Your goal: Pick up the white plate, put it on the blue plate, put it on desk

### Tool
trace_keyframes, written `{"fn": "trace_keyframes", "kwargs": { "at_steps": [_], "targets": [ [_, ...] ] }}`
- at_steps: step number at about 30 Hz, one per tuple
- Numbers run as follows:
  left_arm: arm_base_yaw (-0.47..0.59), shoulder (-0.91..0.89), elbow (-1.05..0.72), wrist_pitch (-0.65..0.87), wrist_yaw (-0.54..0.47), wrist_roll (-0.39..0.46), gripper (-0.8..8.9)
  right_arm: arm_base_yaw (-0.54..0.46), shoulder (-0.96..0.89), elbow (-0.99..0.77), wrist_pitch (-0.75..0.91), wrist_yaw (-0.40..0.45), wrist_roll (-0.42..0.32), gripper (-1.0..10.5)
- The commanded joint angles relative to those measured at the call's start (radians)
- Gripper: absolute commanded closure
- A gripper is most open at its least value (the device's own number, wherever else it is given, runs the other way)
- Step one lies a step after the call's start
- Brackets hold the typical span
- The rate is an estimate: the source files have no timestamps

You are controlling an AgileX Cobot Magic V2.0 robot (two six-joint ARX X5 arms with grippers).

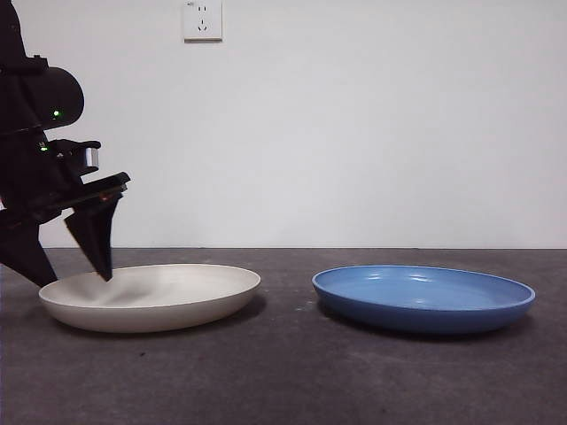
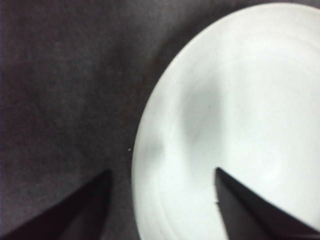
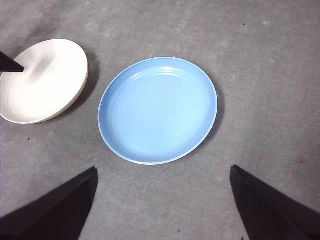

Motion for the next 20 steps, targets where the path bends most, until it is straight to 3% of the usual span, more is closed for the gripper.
{"fn": "trace_keyframes", "kwargs": {
  "at_steps": [1,5,10,17,20],
  "targets": [
    [-0.004,0.021,0.02,-0.004,-0.002,0.001,6.37,0.001,0.006,0.018,0.01,-0.001,0.008,5.2],
    [-0.004,0.024,0.02,-0.011,-0.002,-0.011,6.43,0.001,0.006,0.018,0.01,-0.001,0.008,5.2],
    [-0.004,0.025,0.02,-0.024,-0.016,-0.011,7.27,0.001,0.006,0.018,0.01,-0.001,0.011,5.2],
    [-0.004,0.026,0.02,-0.036,-0.064,-0.011,7.34,0.001,0.006,0.018,0.01,-0.001,0.011,5.2],
    [-0.004,0.026,0.02,-0.035,-0.066,-0.012,8.04,0.001,0.006,0.018,0.01,-0.001,0.011,5.2]
  ]
}}
